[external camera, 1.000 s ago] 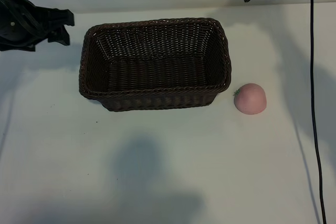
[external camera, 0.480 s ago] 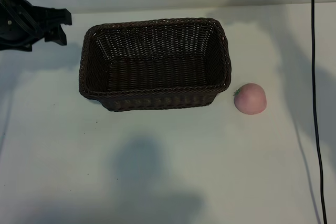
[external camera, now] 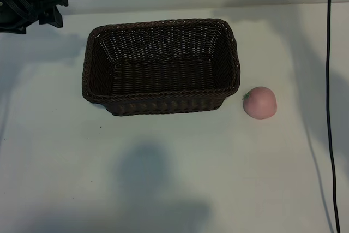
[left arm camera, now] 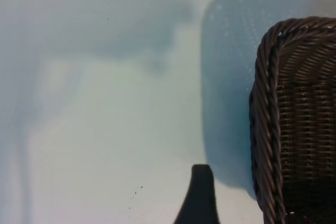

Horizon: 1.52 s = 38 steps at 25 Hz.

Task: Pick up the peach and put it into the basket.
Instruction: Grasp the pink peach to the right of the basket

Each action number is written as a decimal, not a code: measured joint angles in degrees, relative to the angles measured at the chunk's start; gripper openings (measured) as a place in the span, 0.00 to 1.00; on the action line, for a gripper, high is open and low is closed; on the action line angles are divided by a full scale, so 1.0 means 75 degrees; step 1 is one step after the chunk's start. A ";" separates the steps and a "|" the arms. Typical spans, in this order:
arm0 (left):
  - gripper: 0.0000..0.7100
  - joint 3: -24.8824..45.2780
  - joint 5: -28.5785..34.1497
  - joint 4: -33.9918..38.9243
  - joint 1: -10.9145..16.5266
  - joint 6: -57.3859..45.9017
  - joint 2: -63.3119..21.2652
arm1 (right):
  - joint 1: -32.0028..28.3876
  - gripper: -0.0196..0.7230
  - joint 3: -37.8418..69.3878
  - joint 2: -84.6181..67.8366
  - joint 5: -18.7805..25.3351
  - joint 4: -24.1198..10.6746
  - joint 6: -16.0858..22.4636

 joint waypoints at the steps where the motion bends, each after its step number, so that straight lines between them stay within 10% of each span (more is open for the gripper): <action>1: 0.84 0.0000 -0.0008 0.0000 0.0000 0.0000 0.0000 | 0.0000 0.72 0.0158 -0.0076 -0.0016 0.0000 0.0000; 14: 0.84 0.0000 -0.0377 0.0258 0.0000 0.0000 0.0000 | 0.0000 0.71 0.3232 -0.0902 -0.0060 -0.0436 -0.0114; 28: 0.84 0.0000 -0.0423 0.0284 0.0000 0.0007 0.0000 | 0.0000 0.70 0.5699 -0.0905 -0.2013 -0.0002 -0.0165; 38: 0.84 0.0000 -0.0529 0.0405 0.0000 0.0007 0.0000 | 0.0000 0.70 0.5934 -0.0905 -0.2901 0.1241 -0.0919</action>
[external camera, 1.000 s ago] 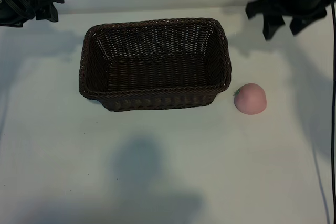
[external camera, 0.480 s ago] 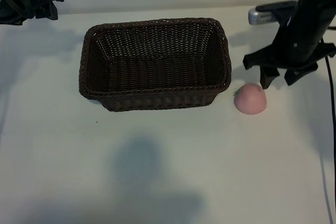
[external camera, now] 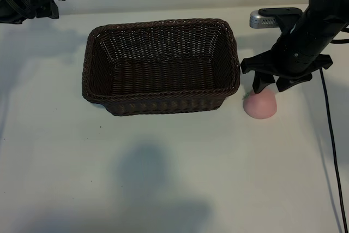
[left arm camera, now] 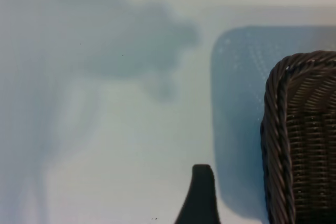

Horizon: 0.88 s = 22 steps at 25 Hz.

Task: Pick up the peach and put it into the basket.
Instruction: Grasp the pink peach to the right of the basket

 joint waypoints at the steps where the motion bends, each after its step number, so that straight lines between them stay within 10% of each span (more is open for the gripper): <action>1: 0.83 0.0000 -0.0007 0.0000 0.0000 0.0000 0.0000 | 0.0000 0.70 0.0000 0.0000 -0.0038 -0.0026 -0.0019; 22: 0.83 0.0000 -0.0183 0.0000 0.0000 0.0000 0.0000 | 0.0000 0.70 0.0000 0.0079 -0.0316 -0.0125 -0.0107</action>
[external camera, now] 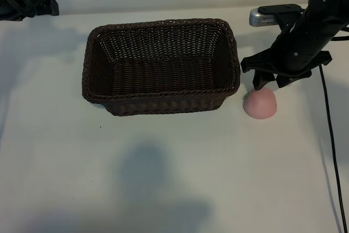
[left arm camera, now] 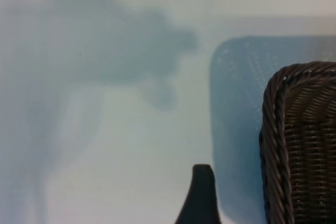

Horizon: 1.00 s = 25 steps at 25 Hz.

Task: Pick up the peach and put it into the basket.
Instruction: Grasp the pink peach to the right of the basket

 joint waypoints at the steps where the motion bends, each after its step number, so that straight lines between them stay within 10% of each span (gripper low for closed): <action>1: 0.83 0.0000 -0.0007 0.0000 0.0000 0.0000 0.0000 | 0.0000 0.70 0.0000 0.0031 0.0000 0.0008 -0.0019; 19: 0.83 0.0000 -0.0065 0.0000 0.0000 0.0000 0.0000 | 0.0152 0.68 0.0000 0.0482 0.0087 0.0232 -0.0178; 25: 0.83 0.0000 -0.0065 0.0000 0.0000 0.0000 0.0000 | 0.0217 0.34 0.0000 0.0521 0.0110 0.0219 -0.0118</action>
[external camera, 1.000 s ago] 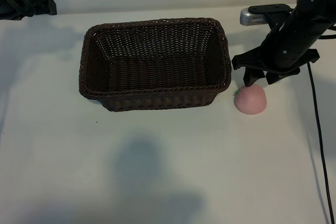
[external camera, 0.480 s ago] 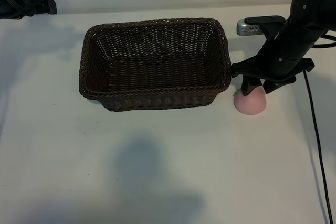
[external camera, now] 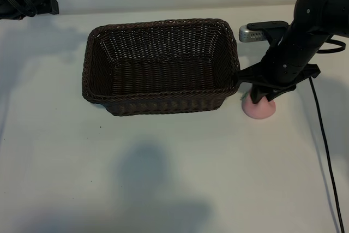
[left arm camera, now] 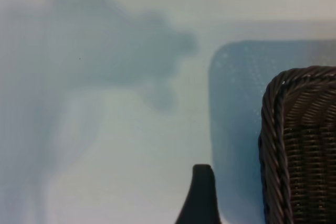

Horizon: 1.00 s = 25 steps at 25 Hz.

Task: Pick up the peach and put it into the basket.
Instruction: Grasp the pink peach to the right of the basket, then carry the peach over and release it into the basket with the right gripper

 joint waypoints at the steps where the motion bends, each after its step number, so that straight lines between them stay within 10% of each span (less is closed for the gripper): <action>1: 0.83 0.0000 0.0000 0.0000 0.0000 0.0000 0.0000 | 0.0000 0.25 0.0000 0.0000 0.0021 -0.0021 0.0006; 5: 0.83 0.0000 -0.0014 0.0000 0.0000 0.0000 0.0000 | 0.0000 0.09 0.0000 0.0000 0.0137 -0.0036 0.0034; 13: 0.83 0.0000 -0.0055 0.0000 0.0000 0.0000 0.0000 | 0.0000 0.08 0.0000 -0.0276 0.0378 -0.0037 0.0063; 25: 0.83 0.0000 -0.0055 0.0000 0.0000 0.0000 0.0000 | 0.0000 0.08 -0.1261 -0.1597 0.1715 -0.1232 0.0949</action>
